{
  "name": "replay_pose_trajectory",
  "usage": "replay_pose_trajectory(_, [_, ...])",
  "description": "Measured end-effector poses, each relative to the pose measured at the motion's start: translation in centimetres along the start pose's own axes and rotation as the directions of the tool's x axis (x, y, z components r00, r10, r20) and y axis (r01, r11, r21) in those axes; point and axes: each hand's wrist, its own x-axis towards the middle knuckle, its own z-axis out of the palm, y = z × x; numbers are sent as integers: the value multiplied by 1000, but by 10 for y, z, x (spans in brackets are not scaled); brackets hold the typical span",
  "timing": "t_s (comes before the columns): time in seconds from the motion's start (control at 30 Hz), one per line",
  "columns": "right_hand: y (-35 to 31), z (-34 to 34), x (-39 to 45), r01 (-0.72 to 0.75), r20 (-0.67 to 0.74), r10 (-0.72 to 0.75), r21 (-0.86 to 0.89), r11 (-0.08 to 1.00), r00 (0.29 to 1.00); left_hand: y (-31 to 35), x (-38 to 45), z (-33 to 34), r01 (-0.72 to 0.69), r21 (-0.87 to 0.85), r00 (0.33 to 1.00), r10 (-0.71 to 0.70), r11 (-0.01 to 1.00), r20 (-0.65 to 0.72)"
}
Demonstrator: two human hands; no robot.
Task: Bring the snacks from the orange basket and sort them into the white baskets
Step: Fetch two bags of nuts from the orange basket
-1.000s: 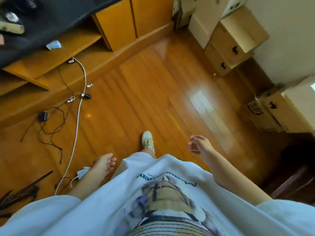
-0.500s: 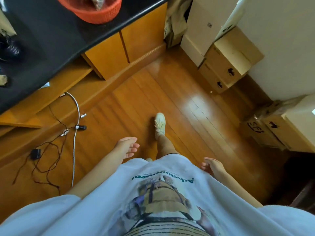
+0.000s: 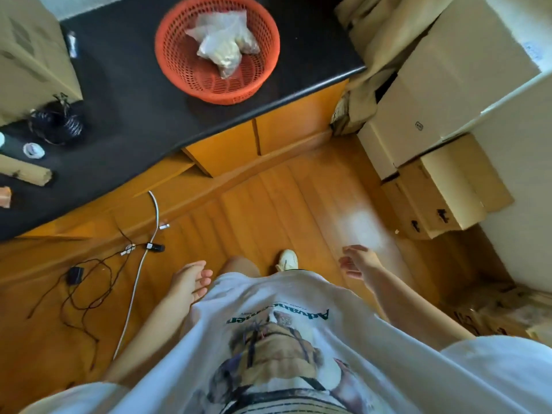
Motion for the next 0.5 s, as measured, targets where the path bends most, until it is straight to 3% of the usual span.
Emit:
replay_pose_trajectory(0.17, [-98, 39, 14, 123, 128, -107, -122, 985, 986, 12, 25, -34, 106, -102, 993, -111, 989, -36])
replay_pose_trajectory(0.3, [-156, 69, 23, 174, 153, -151, -148, 974, 977, 42, 50, -59, 219, -187, 972, -231, 958, -47])
replay_pose_trajectory(0.4, [-189, 89, 26, 160, 141, -144, -109, 981, 980, 85, 71, -68, 217, -211, 971, -232, 953, -53])
replay_pose_trajectory(0.5, [-212, 103, 26, 138, 120, -127, -87, 987, 985, 144, 88, -65, 152, -118, 987, -157, 981, -35])
